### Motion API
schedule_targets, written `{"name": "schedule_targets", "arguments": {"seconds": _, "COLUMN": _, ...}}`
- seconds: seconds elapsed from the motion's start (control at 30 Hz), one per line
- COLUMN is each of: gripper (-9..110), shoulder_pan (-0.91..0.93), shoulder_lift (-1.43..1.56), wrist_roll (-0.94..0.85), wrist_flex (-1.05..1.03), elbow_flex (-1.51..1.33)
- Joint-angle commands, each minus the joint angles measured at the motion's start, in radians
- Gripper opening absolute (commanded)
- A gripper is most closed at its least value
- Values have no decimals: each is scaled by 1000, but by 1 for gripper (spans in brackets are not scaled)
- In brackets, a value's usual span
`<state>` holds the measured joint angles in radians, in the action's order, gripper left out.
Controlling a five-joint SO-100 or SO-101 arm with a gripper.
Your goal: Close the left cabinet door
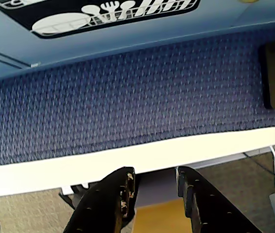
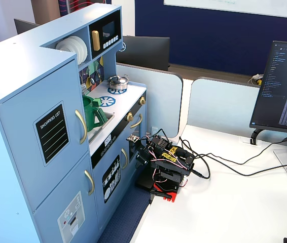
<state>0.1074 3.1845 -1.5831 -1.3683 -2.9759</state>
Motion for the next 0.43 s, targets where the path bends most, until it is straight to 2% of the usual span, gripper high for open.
{"name": "schedule_targets", "arguments": {"seconds": 0.0, "gripper": 2, "shoulder_pan": 9, "shoulder_lift": -6, "wrist_roll": 43, "wrist_flex": -164, "elbow_flex": -20}}
{"name": "schedule_targets", "arguments": {"seconds": 0.4, "gripper": 4, "shoulder_pan": 9, "shoulder_lift": -6, "wrist_roll": 43, "wrist_flex": -164, "elbow_flex": -20}}
